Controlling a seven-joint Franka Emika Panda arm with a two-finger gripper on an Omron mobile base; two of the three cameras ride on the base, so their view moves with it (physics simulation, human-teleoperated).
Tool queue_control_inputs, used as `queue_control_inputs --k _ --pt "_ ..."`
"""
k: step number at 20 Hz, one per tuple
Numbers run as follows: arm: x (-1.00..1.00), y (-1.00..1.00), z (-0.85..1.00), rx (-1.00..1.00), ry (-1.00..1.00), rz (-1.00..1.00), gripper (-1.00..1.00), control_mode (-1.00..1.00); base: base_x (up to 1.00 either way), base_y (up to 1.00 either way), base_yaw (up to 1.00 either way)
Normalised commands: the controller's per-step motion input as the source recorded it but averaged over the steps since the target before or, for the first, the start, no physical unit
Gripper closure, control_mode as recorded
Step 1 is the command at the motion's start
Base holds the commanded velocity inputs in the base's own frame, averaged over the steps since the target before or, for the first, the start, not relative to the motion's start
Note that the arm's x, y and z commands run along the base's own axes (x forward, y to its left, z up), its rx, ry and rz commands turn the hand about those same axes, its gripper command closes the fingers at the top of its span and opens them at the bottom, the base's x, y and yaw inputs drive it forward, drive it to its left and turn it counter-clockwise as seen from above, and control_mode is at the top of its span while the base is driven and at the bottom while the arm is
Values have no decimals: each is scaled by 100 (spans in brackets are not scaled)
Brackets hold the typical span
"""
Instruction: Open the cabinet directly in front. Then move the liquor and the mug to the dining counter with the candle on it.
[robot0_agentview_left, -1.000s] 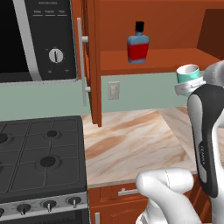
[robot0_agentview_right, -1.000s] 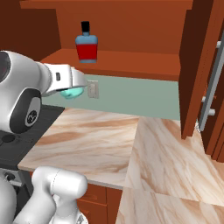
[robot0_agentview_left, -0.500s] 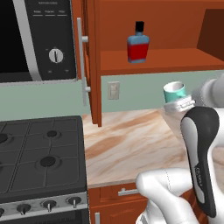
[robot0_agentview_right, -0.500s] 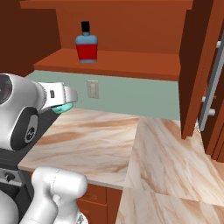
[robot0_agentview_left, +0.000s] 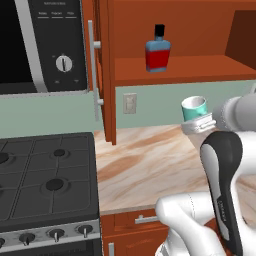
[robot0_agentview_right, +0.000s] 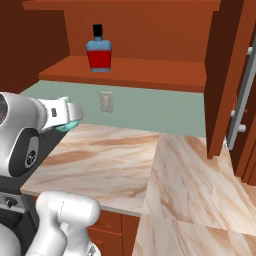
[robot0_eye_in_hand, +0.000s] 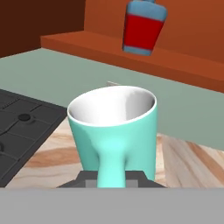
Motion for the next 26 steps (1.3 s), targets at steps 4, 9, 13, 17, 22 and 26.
queue_control_inputs --k 4,9,13,17,22,26 --pt "-3 1 1 0 -9 0 100 -100 0 0 0" --pt "-3 0 2 0 -10 0 100 -100 0 0 0" --pt "-4 0 1 0 -11 0 100 -100 0 0 0" --pt "-11 -1 2 1 -8 0 100 100 -16 -1 0" --pt "0 0 0 0 0 0 100 100 -45 -4 0" --pt "0 0 0 0 0 0 100 100 -42 -1 0"
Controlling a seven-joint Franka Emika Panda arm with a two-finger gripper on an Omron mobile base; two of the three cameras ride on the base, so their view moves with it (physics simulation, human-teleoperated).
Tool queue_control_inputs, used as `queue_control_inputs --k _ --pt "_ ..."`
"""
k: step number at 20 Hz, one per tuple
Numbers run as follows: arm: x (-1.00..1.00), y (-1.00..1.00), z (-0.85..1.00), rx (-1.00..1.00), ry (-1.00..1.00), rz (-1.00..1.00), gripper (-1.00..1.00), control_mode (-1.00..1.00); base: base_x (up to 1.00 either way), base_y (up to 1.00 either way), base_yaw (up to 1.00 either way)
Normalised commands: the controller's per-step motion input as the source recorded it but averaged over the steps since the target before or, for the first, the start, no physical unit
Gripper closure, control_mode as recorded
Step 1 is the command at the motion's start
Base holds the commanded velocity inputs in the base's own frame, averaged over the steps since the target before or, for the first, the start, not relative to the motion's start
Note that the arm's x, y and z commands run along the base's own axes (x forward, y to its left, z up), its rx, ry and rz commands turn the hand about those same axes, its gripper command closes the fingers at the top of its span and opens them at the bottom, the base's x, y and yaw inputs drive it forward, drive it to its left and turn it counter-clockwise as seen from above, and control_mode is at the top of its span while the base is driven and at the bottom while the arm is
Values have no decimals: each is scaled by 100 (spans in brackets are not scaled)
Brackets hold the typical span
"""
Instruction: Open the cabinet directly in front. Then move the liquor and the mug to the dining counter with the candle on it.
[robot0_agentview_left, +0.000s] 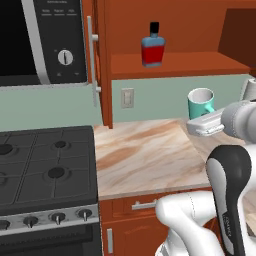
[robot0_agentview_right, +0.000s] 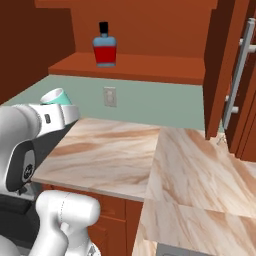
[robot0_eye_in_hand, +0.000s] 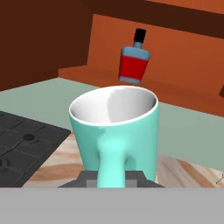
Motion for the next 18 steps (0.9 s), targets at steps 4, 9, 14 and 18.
queue_control_inputs --k 4,9,14,18 --pt "0 0 0 0 0 0 100 100 -13 0 -4" --pt "0 0 0 0 0 0 100 100 -4 1 -18" --pt "0 0 0 0 0 0 100 100 -7 8 -24" --pt "0 0 0 0 0 0 100 100 -18 10 -19"
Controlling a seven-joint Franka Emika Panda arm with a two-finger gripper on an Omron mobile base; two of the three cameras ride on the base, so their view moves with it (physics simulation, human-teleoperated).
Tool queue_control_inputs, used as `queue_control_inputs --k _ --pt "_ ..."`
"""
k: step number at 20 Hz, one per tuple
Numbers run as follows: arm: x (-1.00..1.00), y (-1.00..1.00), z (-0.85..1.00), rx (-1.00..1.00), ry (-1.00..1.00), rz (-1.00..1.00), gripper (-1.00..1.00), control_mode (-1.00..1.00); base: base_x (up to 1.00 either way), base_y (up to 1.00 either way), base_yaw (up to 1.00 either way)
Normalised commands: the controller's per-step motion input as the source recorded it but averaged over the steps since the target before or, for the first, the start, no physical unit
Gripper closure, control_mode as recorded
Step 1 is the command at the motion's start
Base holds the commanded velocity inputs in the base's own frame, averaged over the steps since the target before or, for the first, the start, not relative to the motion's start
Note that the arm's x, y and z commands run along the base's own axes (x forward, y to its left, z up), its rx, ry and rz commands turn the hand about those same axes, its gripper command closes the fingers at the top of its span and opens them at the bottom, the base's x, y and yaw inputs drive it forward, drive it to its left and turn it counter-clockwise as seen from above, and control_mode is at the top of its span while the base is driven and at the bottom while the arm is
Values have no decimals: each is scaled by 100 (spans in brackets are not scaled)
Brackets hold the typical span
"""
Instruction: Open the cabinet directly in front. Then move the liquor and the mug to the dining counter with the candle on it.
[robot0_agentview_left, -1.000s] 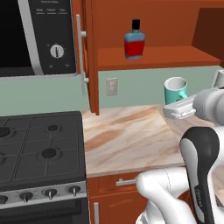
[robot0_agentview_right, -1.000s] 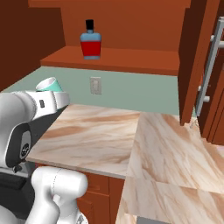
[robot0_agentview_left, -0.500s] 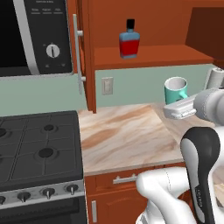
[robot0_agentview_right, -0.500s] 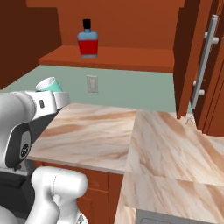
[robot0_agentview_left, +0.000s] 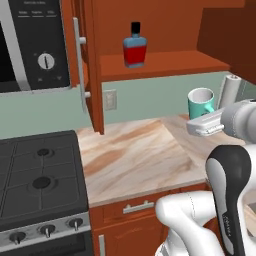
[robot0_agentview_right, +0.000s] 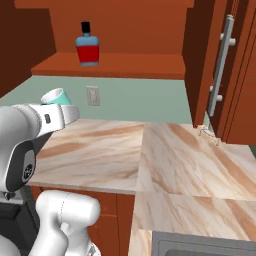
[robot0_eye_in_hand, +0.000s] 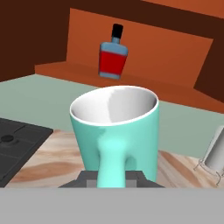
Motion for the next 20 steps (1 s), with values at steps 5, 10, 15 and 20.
queue_control_inputs --k 5,10,15,20 --pt "0 0 0 0 0 0 100 100 -36 14 -13" --pt "0 0 0 0 0 0 100 100 -48 5 -16" --pt "0 0 0 0 0 0 100 100 -51 10 -18" --pt "0 0 0 0 0 0 100 100 -46 20 -19"
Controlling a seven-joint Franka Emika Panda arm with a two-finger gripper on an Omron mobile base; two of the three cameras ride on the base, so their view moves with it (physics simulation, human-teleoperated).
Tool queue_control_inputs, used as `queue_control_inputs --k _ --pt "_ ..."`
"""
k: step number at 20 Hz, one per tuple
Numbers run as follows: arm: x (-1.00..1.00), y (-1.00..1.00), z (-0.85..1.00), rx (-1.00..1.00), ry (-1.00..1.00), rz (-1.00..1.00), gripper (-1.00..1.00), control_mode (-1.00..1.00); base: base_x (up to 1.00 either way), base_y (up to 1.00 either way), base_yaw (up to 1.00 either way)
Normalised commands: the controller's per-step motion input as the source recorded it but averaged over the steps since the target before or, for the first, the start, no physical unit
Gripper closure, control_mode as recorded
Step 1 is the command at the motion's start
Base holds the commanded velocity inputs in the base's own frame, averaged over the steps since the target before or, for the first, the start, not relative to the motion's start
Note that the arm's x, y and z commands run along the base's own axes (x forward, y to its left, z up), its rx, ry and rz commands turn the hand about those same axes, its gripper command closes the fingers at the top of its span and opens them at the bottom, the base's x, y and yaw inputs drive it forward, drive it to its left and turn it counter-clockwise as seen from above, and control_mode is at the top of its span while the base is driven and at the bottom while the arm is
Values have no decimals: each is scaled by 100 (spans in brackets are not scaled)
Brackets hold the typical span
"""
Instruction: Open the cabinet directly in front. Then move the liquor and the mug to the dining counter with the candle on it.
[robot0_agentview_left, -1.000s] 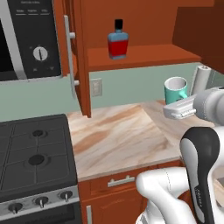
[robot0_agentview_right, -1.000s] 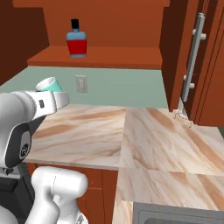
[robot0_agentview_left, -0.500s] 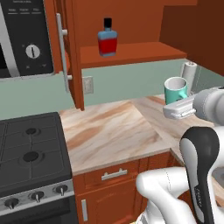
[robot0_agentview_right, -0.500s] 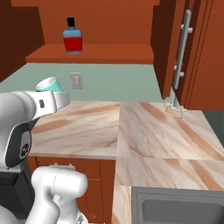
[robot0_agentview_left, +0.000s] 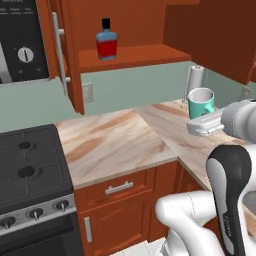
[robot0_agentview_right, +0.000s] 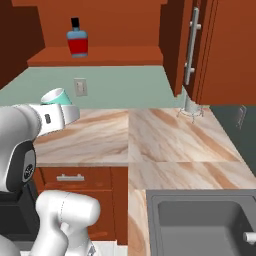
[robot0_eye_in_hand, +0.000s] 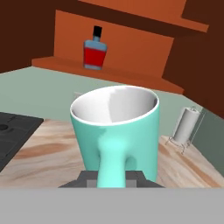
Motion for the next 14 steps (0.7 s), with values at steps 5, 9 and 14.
queue_control_inputs --k 5,9,14 --pt "0 0 0 0 0 0 100 100 -41 33 -23" --pt "0 0 0 0 0 0 100 100 -38 44 -26" --pt "0 0 0 0 0 0 100 100 -37 42 -28"
